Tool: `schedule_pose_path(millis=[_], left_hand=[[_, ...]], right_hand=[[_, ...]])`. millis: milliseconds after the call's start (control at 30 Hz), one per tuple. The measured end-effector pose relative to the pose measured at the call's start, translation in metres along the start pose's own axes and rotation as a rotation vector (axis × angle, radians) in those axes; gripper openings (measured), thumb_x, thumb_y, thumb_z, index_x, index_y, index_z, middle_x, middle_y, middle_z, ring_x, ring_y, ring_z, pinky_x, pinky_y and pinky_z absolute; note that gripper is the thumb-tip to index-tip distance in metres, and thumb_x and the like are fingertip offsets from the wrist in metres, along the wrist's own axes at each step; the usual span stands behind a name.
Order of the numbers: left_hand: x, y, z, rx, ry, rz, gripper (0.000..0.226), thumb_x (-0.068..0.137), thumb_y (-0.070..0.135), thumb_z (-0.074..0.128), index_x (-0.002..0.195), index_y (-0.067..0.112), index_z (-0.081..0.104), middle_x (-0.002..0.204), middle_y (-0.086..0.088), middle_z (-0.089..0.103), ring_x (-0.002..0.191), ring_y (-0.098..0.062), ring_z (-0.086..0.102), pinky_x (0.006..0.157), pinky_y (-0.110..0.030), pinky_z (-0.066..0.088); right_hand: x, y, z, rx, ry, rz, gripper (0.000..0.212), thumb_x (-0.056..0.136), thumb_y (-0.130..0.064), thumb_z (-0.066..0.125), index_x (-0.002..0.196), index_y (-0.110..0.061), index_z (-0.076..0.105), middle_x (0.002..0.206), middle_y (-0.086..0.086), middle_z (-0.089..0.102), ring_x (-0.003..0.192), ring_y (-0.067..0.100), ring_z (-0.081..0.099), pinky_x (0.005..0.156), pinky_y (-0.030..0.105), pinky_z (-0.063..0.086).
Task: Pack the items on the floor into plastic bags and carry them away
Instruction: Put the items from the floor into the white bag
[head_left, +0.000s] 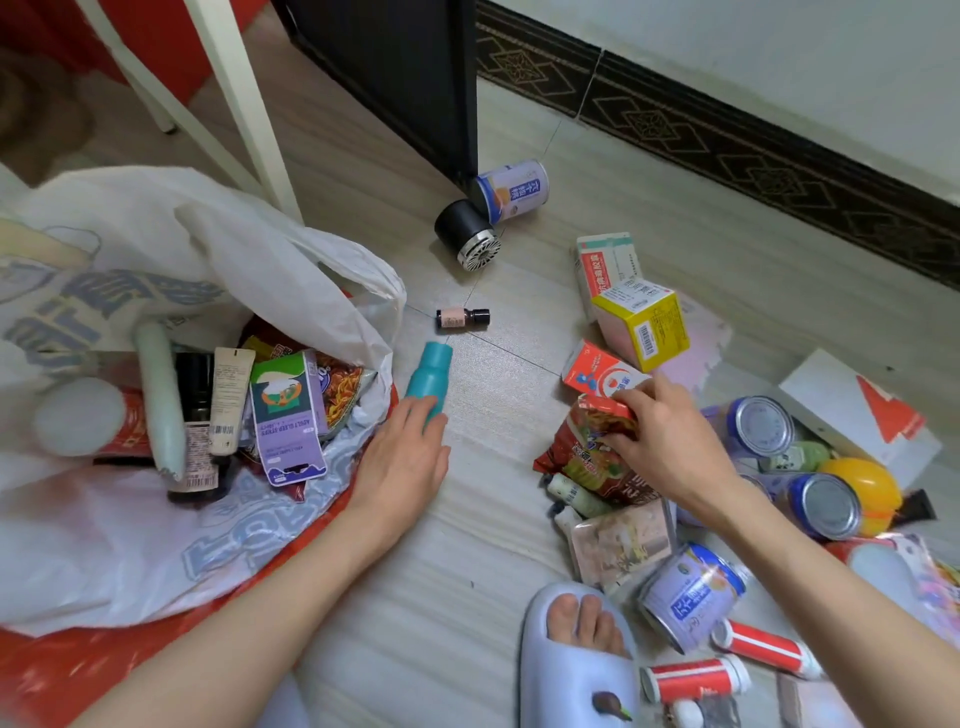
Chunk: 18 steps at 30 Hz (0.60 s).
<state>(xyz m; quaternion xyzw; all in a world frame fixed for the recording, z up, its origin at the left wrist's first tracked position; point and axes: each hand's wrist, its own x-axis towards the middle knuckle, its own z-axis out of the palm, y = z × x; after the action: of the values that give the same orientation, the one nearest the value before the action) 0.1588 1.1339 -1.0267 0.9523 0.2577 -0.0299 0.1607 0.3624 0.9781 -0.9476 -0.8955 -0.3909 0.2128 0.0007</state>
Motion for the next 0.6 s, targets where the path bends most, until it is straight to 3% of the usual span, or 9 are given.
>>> schedule_pose_path(millis=[100, 167, 233, 367, 500, 600], left_hand=[[-0.002, 0.002, 0.001, -0.095, -0.023, -0.158, 0.056, 0.07, 0.015, 0.075, 0.117, -0.001, 0.051, 0.119, -0.023, 0.05, 0.106, -0.039, 0.049, 0.079, -0.047, 0.052], [0.001, 0.002, -0.001, -0.107, -0.06, -0.245, 0.066, 0.075, 0.014, 0.07, 0.131, 0.002, 0.037, 0.129, -0.024, 0.04, 0.113, -0.04, 0.044, 0.083, -0.049, 0.048], [0.005, 0.002, -0.004, -0.121, -0.086, -0.285, 0.066, 0.08, 0.014, 0.064, 0.135, 0.006, 0.029, 0.129, -0.023, 0.036, 0.112, -0.039, 0.042, 0.083, -0.05, 0.048], [0.01, 0.005, -0.004, -0.242, -0.067, -0.351, 0.063, 0.079, 0.01, 0.059, 0.135, 0.01, 0.03, 0.121, -0.022, 0.042, 0.109, -0.036, 0.041, 0.086, -0.045, 0.042], [0.018, 0.015, -0.014, -0.594, -0.06, -0.516, 0.064, 0.073, 0.011, 0.065, 0.131, 0.011, 0.037, 0.117, -0.02, 0.05, 0.104, -0.034, 0.048, 0.087, -0.035, 0.039], [0.019, 0.02, -0.027, -0.613, 0.012, -0.45, 0.058, 0.072, 0.01, 0.064, 0.127, 0.011, 0.046, 0.118, -0.018, 0.054, 0.107, -0.031, 0.048, 0.089, -0.031, 0.035]], right_hand=[[-0.006, 0.002, 0.0, -0.014, 0.004, 0.004, 0.047, 0.08, -0.025, 0.064, 0.125, -0.013, 0.054, 0.117, 0.014, 0.059, 0.11, 0.033, 0.05, 0.092, 0.039, 0.036], [-0.007, 0.003, 0.002, -0.053, 0.022, 0.0, 0.047, 0.082, -0.032, 0.062, 0.125, -0.017, 0.052, 0.117, 0.012, 0.061, 0.111, 0.032, 0.052, 0.096, 0.041, 0.033], [-0.007, 0.004, 0.002, -0.023, 0.002, 0.011, 0.046, 0.084, -0.035, 0.06, 0.125, -0.017, 0.049, 0.118, 0.012, 0.06, 0.109, 0.033, 0.054, 0.089, 0.041, 0.039], [-0.006, 0.005, -0.002, -0.002, 0.01, 0.045, 0.039, 0.086, -0.037, 0.057, 0.12, -0.019, 0.05, 0.116, 0.008, 0.061, 0.105, 0.031, 0.057, 0.075, 0.039, 0.046], [-0.012, -0.001, -0.009, 0.033, 0.096, 0.025, 0.039, 0.086, -0.034, 0.058, 0.122, -0.02, 0.052, 0.114, 0.009, 0.061, 0.105, 0.033, 0.057, 0.073, 0.039, 0.045], [-0.012, -0.014, -0.024, 0.095, 0.187, 0.001, 0.037, 0.084, -0.031, 0.06, 0.12, -0.022, 0.055, 0.111, 0.008, 0.063, 0.103, 0.033, 0.056, 0.073, 0.038, 0.043]])
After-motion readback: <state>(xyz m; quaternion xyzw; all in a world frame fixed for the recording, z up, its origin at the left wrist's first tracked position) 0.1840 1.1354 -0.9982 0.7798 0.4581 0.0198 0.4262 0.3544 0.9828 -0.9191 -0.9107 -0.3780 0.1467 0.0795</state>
